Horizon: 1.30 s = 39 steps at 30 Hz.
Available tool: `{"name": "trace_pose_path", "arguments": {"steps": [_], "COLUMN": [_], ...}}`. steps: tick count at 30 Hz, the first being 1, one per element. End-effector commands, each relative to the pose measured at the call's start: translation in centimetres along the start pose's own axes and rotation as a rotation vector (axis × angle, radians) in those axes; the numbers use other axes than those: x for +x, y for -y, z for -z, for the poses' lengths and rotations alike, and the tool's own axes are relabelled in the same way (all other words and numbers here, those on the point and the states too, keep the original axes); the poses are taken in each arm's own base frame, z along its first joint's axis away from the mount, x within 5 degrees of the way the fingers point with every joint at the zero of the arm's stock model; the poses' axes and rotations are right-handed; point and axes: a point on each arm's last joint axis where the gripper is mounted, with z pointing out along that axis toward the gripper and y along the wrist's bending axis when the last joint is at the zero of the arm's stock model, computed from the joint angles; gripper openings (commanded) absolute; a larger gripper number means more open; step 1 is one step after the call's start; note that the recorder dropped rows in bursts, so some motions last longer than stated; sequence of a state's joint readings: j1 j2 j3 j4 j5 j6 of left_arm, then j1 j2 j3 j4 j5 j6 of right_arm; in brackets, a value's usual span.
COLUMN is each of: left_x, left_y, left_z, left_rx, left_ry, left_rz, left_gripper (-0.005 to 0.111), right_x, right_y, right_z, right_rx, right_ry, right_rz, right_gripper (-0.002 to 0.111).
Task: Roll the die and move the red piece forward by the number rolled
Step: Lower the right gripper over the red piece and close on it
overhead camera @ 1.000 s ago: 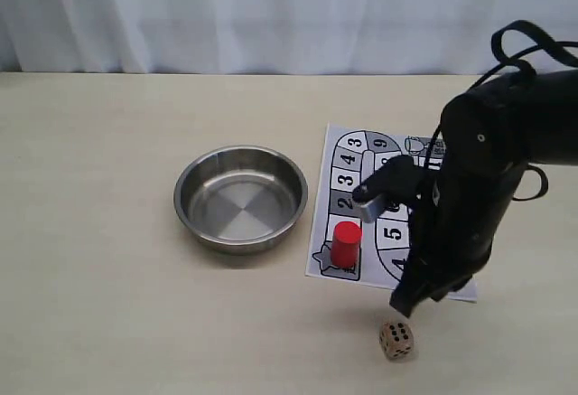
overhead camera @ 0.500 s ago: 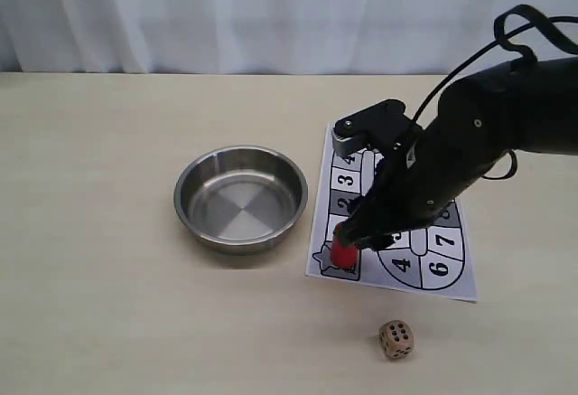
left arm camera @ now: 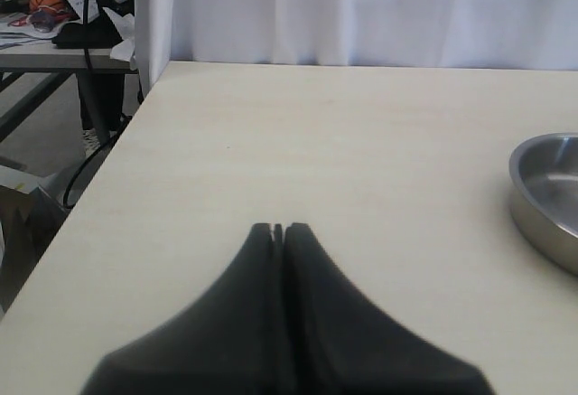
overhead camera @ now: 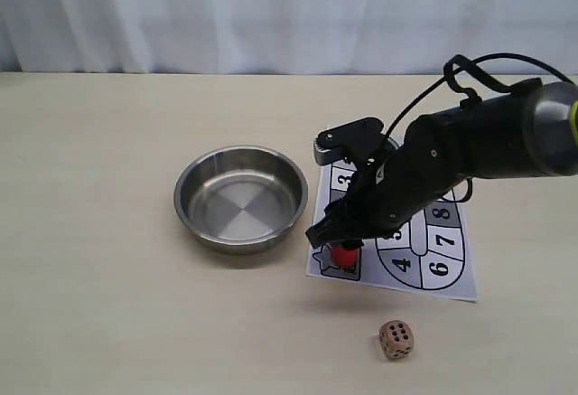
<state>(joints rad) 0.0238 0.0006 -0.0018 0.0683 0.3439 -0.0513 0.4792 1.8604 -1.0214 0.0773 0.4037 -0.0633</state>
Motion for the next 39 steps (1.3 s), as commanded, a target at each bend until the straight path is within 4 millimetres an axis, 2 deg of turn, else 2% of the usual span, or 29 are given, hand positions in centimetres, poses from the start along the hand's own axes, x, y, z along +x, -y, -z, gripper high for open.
{"name": "trace_pose_path", "arguments": {"steps": [1,8,10,13,19,25,29,33,39], "left_x": [-0.1,-0.1,-0.1,-0.1,-0.1,-0.1,-0.1,-0.1,-0.1], "left_y": [0.0,0.0,0.0,0.0,0.0,0.0,0.0,0.0,0.0], "left_z": [0.0,0.0,0.0,0.0,0.0,0.0,0.0,0.0,0.0], "left_rx": [0.001,0.001,0.001,0.001,0.001,0.001,0.001,0.001,0.001], "left_ry": [0.011,0.011,0.011,0.011,0.011,0.011,0.011,0.011,0.011], "left_rz": [0.006,0.006,0.006,0.006,0.006,0.006,0.006,0.006,0.006], "left_gripper": [0.0,0.0,0.0,0.0,0.0,0.0,0.0,0.0,0.0], "right_x": [0.1,0.0,0.0,0.1,-0.5,-2.6,-3.3,-3.2,-2.4], "right_y": [0.0,0.0,0.0,0.0,0.2,0.3,0.7,1.2,1.3], "right_z": [-0.9,-0.9,-0.9,-0.9,-0.5,0.5,0.4,-0.3,-2.4], "right_rx": [-0.001,0.001,0.001,0.0,0.023,0.027,0.033,0.037,0.033], "right_ry": [-0.009,0.012,0.008,0.001,0.013,0.06,0.074,0.055,-0.001], "right_rz": [-0.003,-0.003,-0.003,-0.003,0.055,0.058,0.05,0.037,0.03], "right_gripper": [0.065,0.064,0.061,0.046,0.004,0.004,0.004,0.004,0.004]}}
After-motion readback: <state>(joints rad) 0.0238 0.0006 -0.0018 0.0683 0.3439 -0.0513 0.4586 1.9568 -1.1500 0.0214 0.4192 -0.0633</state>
